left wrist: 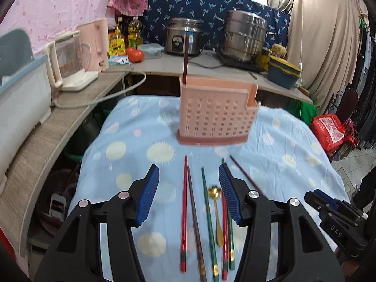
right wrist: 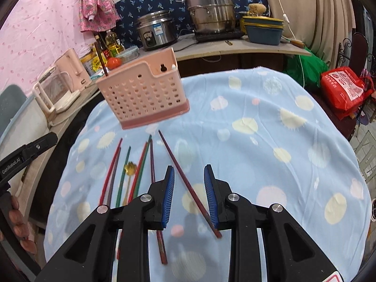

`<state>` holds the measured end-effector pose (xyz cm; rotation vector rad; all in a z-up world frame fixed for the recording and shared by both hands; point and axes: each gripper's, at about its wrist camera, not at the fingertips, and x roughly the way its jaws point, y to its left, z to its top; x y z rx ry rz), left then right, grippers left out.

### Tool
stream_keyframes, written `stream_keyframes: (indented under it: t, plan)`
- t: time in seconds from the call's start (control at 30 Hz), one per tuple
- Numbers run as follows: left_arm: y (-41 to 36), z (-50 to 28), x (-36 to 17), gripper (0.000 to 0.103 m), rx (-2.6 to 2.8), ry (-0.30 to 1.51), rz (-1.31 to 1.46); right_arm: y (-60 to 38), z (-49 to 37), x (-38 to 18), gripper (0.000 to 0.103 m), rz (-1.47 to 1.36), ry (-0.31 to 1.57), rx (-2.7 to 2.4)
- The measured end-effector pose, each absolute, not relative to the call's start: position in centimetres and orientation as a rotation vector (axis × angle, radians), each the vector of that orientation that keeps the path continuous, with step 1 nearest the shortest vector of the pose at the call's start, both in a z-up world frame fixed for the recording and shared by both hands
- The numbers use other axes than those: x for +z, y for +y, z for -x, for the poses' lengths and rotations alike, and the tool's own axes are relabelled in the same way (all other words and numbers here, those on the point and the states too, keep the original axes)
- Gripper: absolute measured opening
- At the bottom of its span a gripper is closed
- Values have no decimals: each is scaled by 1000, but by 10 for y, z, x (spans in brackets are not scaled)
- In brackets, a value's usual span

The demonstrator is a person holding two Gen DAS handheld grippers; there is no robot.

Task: Organize utensils
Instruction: 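Move both tools back down toward the remaining chopsticks, then grasp a dark-brown chopstick with the right tool while the left tool grasps a red chopstick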

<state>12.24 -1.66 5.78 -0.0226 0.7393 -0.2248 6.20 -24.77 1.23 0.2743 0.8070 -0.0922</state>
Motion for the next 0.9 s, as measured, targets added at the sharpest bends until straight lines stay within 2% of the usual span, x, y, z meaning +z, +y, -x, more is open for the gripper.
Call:
stream_keyframes:
  t: [0.33, 0.9]
  plan:
    - [-1, -92, -6, 50, -210, 884, 27, -247, -39, -25, 26, -273, 894, -105]
    - [6, -61, -59, 50, -242, 988, 12, -247, -35, -51, 26, -265, 943, -112]
